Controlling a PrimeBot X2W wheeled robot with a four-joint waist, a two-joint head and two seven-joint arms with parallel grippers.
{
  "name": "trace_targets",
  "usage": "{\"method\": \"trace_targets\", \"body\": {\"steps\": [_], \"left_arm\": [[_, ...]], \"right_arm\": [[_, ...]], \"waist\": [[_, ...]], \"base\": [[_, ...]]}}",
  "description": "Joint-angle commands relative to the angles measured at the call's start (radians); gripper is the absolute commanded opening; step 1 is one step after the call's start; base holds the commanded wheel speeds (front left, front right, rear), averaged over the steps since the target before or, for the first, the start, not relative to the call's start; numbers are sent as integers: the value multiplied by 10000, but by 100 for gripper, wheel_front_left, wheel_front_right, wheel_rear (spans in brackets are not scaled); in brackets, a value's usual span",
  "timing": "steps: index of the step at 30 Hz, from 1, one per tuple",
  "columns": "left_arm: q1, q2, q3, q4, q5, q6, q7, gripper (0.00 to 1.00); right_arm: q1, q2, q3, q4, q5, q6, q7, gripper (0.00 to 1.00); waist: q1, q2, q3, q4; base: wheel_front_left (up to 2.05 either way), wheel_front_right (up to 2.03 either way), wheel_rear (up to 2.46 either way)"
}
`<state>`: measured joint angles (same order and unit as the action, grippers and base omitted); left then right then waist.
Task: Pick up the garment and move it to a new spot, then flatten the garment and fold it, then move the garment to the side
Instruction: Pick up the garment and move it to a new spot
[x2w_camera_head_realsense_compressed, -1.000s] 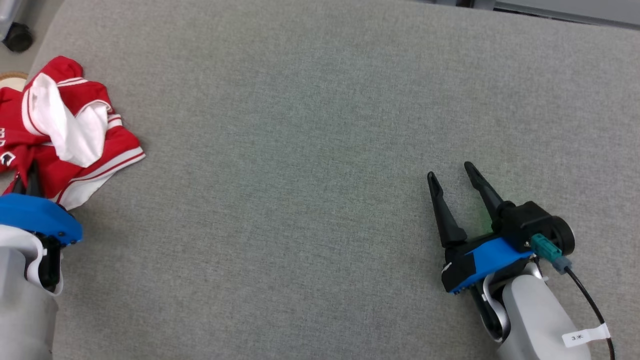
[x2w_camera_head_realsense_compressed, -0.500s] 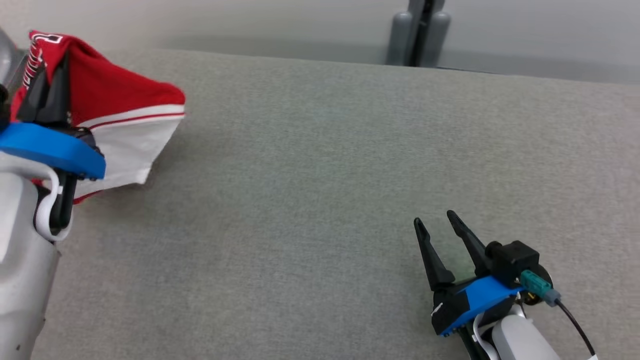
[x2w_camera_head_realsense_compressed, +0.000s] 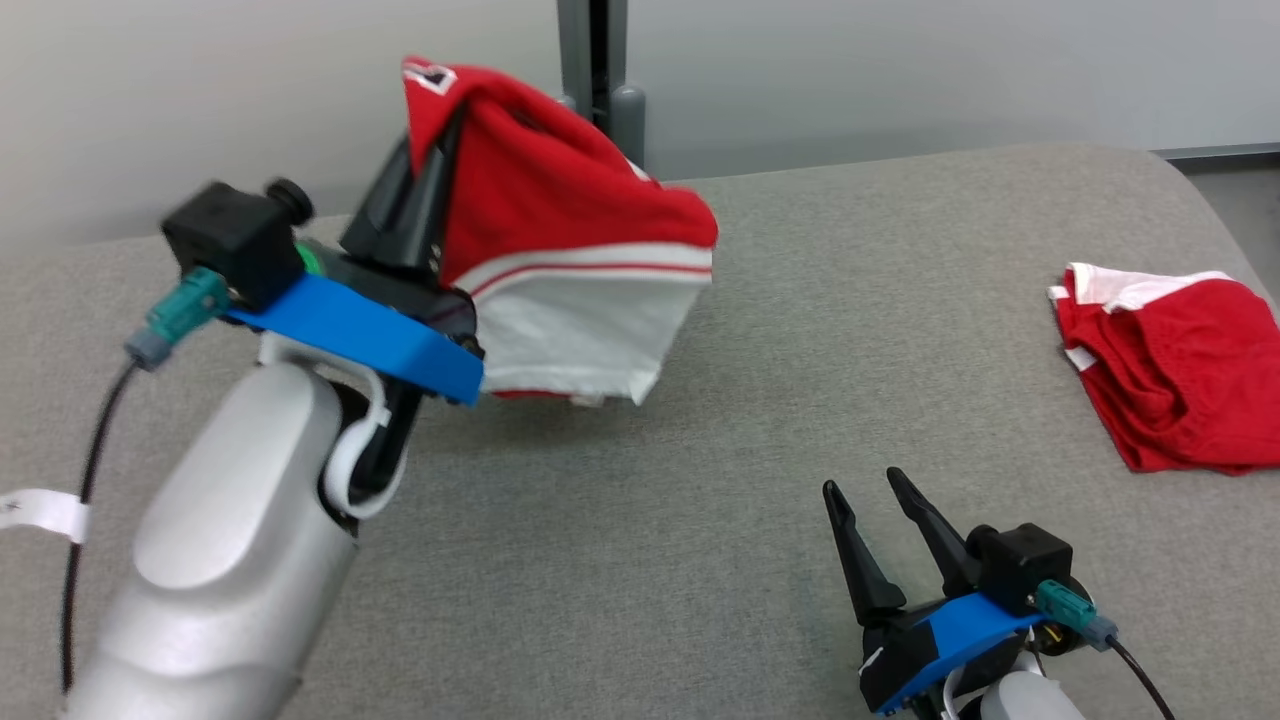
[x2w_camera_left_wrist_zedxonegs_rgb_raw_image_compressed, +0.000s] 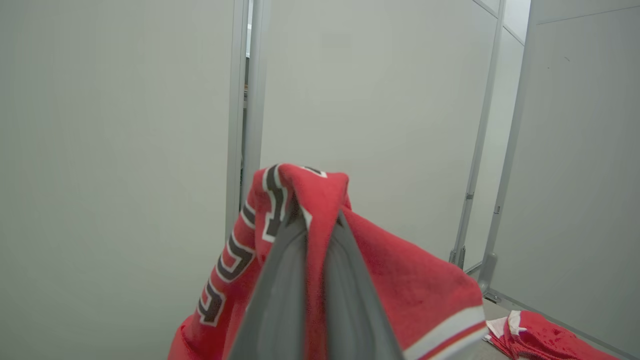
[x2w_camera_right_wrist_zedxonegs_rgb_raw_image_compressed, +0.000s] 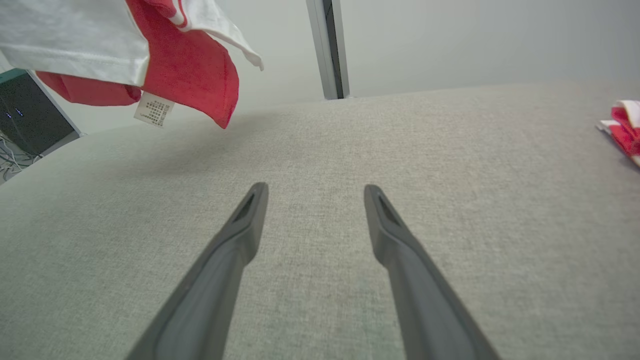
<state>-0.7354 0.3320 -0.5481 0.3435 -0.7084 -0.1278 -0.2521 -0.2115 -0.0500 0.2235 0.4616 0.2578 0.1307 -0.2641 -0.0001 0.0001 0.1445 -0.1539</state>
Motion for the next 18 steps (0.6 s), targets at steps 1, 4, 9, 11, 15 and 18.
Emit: {"method": "trace_targets", "body": {"steps": [1, 4, 9, 11, 15, 18], "left_arm": [[490, -287, -180, 343, -77, 122, -3, 22], [887, -527, -392, 744, 6, 188, -42, 100], [2137, -831, -284, 2020, 183, 544, -129, 100], [2599, -896, 241, 2173, 287, 687, -138, 100], [3942, -921, 1524, 1900, 881, 849, -135, 100], [4916, -1005, 2422, 1454, 1547, 772, -137, 100]], "right_arm": [[158, -22, 84, -51, 81, -1, 0, 100], [173, -23, 97, -80, 115, 1, 0, 100], [243, -23, 23, -125, 134, 1, 0, 100], [264, -22, -32, -116, 90, -1, 0, 100], [319, -28, -210, -152, -7, -1, 0, 100], [411, -25, -393, -167, -28, -1, 0, 100]], "waist": [[1, -1, -237, -392], [1, -1, -244, -462], [1, -1, -289, -398], [1, -1, -330, -288], [1, -1, -492, -25], [1, -1, -662, 191]], "base": [[0, 0, 0], [0, 0, 0], [0, 0, 0], [0, 0, 0], [0, 0, 0], [0, 0, 0]]}}
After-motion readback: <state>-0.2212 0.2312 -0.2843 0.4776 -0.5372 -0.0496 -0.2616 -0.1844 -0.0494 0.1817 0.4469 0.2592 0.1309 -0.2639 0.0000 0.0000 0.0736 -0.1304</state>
